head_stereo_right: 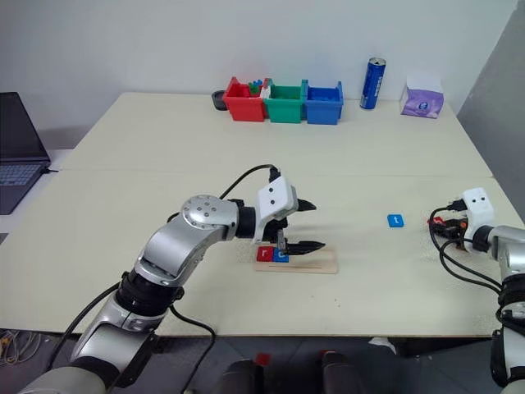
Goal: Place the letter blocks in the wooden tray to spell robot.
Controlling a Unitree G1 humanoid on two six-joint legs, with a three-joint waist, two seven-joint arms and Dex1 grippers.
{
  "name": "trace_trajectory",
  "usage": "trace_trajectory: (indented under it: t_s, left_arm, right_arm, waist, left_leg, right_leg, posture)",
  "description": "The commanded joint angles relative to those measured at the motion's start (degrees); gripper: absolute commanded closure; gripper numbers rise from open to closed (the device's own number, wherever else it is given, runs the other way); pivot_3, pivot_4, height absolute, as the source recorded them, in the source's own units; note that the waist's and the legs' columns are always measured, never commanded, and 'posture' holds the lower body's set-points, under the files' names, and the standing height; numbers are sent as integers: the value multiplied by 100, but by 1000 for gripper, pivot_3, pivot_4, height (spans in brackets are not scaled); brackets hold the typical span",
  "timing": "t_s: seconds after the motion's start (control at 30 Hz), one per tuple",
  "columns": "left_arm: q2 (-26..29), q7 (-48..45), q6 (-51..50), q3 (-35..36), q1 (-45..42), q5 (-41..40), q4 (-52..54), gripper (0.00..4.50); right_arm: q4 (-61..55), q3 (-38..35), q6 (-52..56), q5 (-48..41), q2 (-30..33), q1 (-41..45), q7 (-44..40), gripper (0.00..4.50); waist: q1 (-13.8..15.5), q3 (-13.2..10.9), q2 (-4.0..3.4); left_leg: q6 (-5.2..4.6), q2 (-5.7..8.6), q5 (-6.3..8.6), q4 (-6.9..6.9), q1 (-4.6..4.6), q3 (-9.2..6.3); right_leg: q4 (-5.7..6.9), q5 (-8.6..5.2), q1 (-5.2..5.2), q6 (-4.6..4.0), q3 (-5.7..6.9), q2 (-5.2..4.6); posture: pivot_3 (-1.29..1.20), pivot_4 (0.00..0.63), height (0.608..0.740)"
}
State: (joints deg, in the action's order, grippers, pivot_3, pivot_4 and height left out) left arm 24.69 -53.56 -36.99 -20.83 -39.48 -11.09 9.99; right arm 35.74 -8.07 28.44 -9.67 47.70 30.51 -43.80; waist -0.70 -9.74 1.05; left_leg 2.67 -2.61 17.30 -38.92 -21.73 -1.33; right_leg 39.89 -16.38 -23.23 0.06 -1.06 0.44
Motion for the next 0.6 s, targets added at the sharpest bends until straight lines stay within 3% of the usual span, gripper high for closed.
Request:
trace_trajectory:
  t_s: [0.03,0.2,0.33,0.47,0.6]
  left_arm:
    - [300,-83,176,148,179,32,101,0]
    - [567,-135,243,236,435,-33,222,0]
    - [666,-279,349,265,642,-151,370,0]
    - [698,-349,468,241,662,-115,330,0]
    - [692,-441,630,132,628,-39,262,0]
  right_arm:
    - [-1995,-462,618,-253,-114,-976,440,3046]
    - [-5220,-1179,2045,-715,-898,-2510,1412,3046]
    - [-7661,-954,3147,-842,-2508,-3496,2727,3046]
    - [-8436,-417,3429,-485,-3450,-3718,3644,3046]
    - [-8441,195,3138,-58,-4221,-3913,4449,3046]
  waist:
    - [20,2,-3]
    - [54,4,-16]
    - [46,6,-18]
    - [7,4,-23]
    - [-5,7,-18]
  left_leg:
    - [0,-1,0,1,-1,-1]
    - [2,-5,-1,2,-10,-11]
    - [2,-2,-1,2,-6,-13]
    - [8,-2,-4,2,-3,-8]
    - [10,0,-5,4,-2,-12]
  right_leg:
    - [0,0,-1,0,1,0]
    - [2,-2,-5,2,10,-1]
    - [7,-3,-3,5,11,-2]
    - [8,-18,-4,31,5,1]
    - [6,-19,-4,34,9,2]
  posture:
    - [0,150,740]
    - [0,150,740]
    - [0,150,740]
    - [0,150,740]
    - [0,150,740]
